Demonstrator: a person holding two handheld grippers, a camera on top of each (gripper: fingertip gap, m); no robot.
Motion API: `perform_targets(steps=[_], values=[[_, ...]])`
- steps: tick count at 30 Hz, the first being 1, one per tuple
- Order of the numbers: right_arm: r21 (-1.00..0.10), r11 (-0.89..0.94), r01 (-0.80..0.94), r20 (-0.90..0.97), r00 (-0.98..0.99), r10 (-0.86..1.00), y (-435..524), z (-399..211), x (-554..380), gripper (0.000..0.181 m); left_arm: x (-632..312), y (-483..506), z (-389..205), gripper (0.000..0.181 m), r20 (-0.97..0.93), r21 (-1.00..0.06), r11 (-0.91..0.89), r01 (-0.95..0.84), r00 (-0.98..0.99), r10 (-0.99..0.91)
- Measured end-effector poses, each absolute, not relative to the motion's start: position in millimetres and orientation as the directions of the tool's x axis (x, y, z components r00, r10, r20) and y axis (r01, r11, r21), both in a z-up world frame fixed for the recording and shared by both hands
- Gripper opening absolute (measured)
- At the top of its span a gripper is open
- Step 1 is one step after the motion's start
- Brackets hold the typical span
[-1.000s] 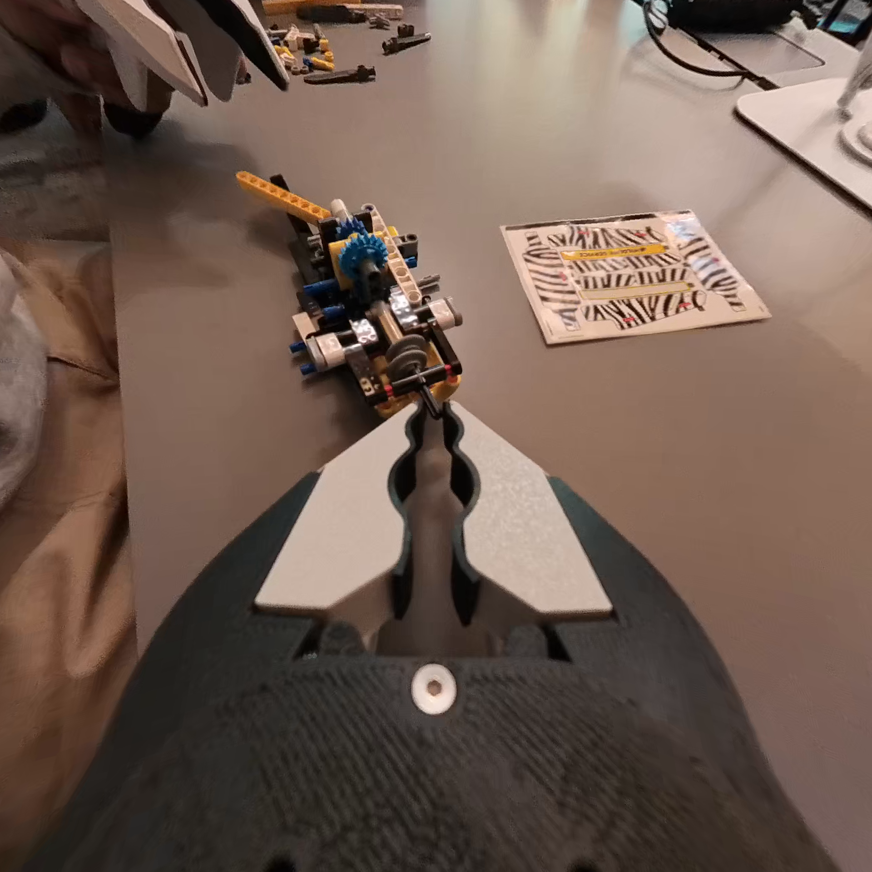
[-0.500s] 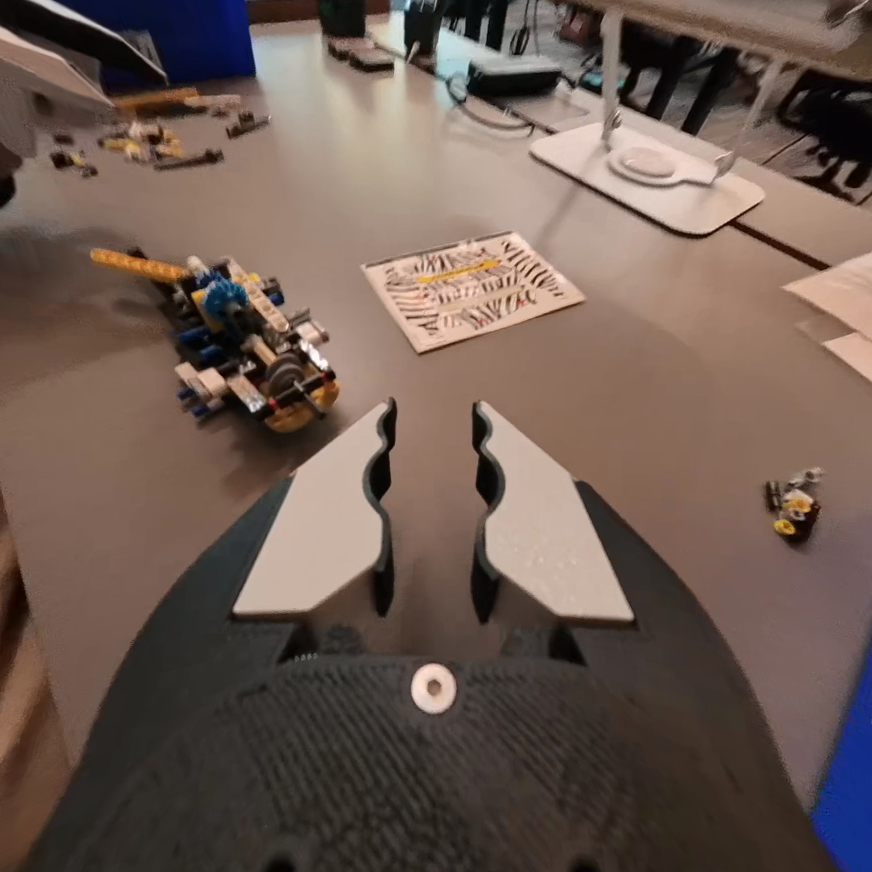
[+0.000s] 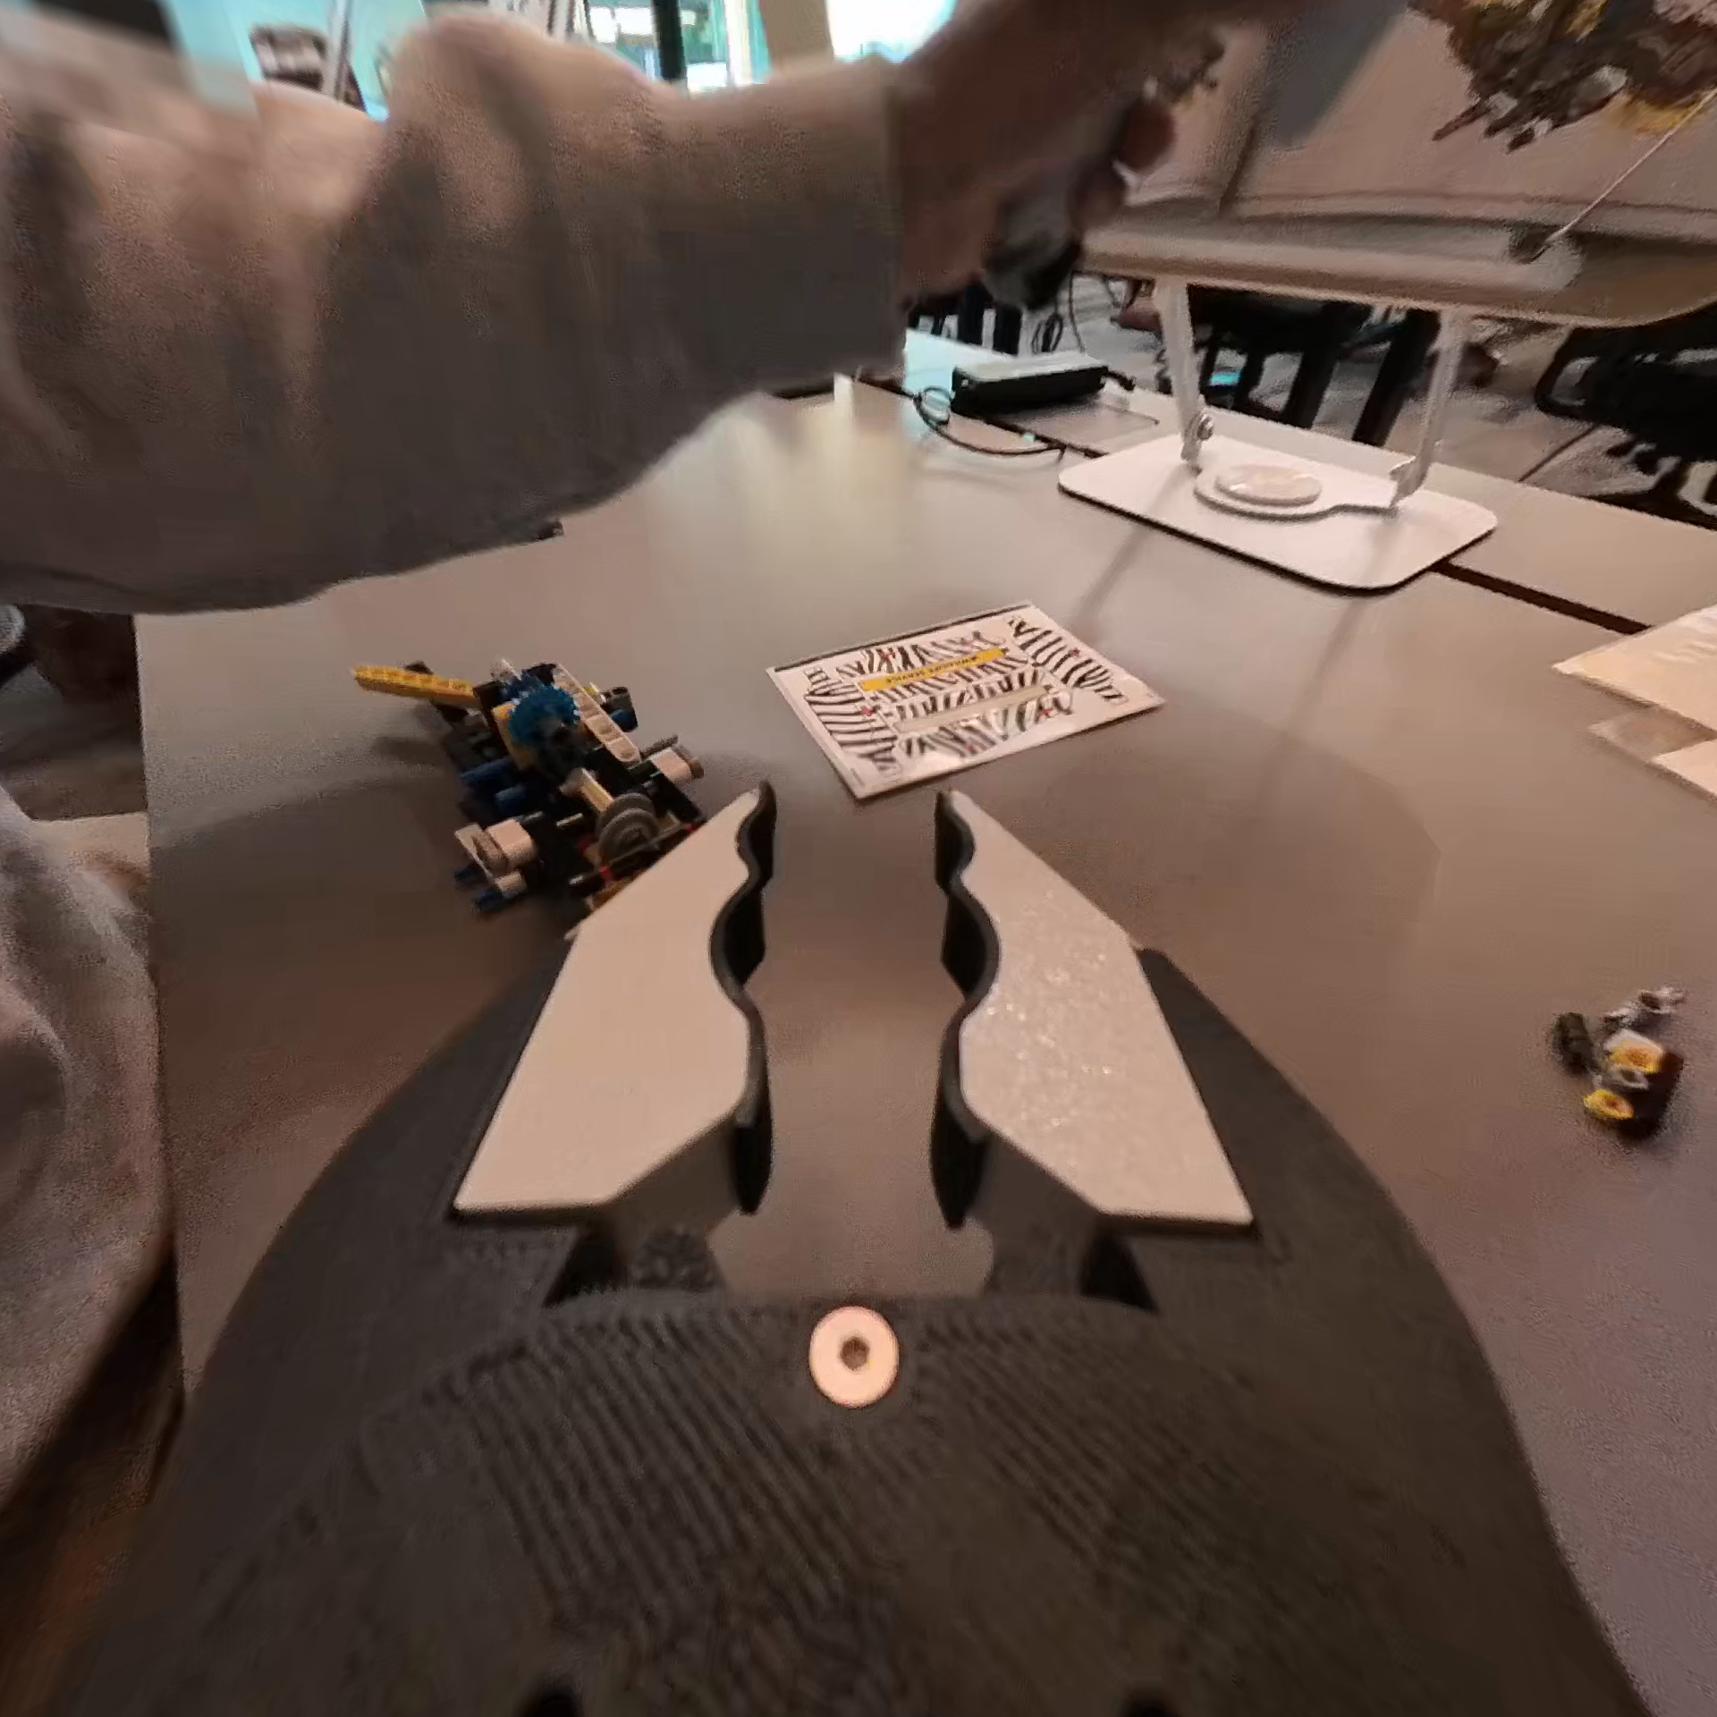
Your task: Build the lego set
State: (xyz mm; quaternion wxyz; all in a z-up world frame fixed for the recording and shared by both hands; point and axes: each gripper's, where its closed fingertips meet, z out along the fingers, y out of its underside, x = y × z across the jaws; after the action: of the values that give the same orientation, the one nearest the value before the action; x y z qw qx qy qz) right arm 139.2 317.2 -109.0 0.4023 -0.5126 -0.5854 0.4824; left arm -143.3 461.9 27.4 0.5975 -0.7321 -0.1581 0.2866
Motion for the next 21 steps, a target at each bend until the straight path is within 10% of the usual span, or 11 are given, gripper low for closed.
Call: perform_targets(steps=[10, 21], values=[[-0.983, -0.122, 0.137, -0.144, -0.165, 0.976, 328, -95, 148, 0.034, -185, 515, -7, 0.096, -0.354, -0.929, -0.329, -0.171, 0.669, 0.654], [-0.977, -0.187, 0.104, -0.203, -0.163, 0.966, 335, -90, 151, 0.035, -197, 503, 5, 0.003, -0.342, -0.935, -0.311, -0.171, 0.672, 0.657]])
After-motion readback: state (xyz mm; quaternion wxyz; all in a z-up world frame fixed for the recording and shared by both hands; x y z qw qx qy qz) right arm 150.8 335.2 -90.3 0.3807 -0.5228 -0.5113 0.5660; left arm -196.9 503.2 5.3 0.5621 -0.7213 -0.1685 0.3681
